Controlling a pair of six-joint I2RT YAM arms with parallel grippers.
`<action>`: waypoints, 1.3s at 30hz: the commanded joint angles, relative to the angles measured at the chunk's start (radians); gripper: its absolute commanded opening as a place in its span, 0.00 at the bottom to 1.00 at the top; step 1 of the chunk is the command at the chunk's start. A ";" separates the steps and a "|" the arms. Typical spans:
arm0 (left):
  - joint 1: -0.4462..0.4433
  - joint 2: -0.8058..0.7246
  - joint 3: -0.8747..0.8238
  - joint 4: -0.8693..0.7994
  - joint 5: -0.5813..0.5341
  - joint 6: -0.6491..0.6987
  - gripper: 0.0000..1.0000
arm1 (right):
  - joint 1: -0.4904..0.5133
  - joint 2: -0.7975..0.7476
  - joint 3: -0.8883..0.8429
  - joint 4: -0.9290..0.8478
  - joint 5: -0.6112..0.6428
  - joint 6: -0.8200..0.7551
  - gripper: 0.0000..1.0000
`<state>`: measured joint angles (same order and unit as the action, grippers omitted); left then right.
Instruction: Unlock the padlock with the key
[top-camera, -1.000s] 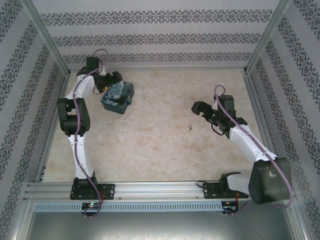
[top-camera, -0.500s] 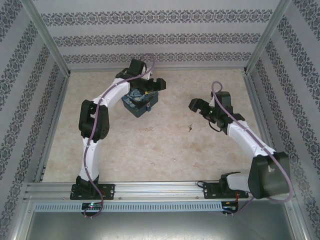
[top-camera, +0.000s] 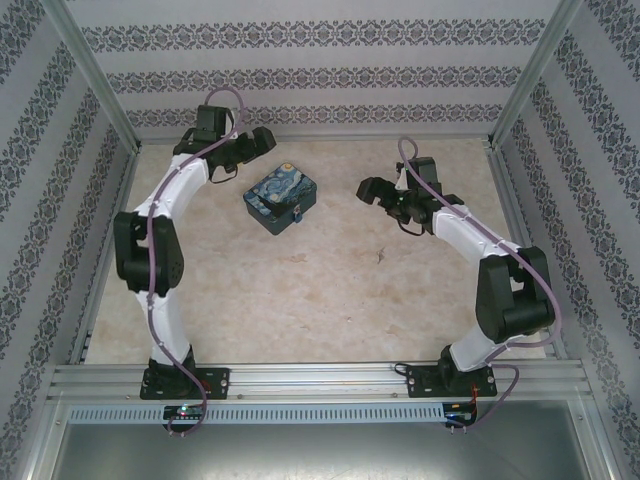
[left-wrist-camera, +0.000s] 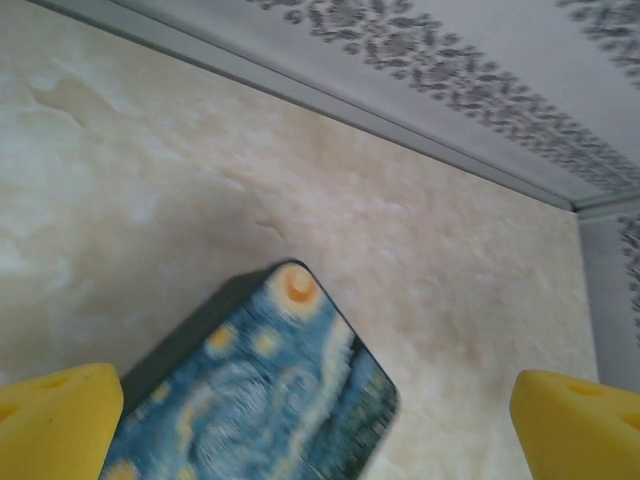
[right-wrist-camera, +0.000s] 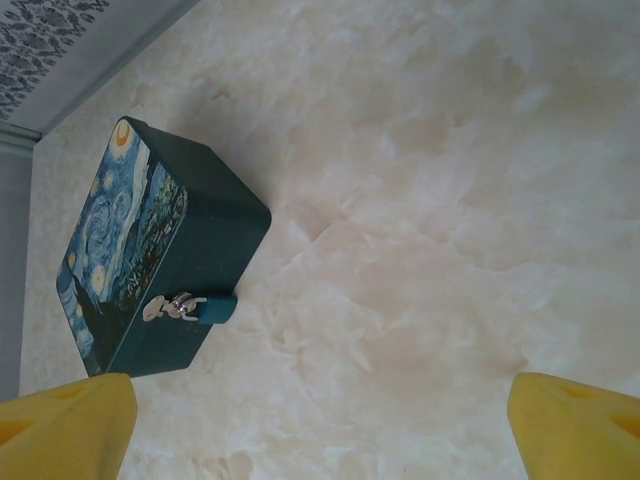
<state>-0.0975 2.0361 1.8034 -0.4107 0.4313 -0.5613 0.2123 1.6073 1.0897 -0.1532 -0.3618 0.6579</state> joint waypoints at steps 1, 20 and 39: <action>0.001 0.109 0.143 -0.102 0.000 0.022 0.99 | 0.007 -0.007 0.025 0.001 -0.025 0.002 0.95; -0.134 0.409 0.479 -0.271 0.139 0.017 0.99 | -0.063 -0.159 -0.103 -0.006 -0.037 -0.018 0.96; -0.333 0.189 0.257 -0.034 0.148 -0.117 1.00 | -0.027 -0.169 -0.171 0.021 -0.023 0.032 0.96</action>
<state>-0.4629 2.3566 2.0739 -0.5182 0.6296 -0.6456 0.1688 1.4666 0.9371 -0.1448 -0.3832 0.6785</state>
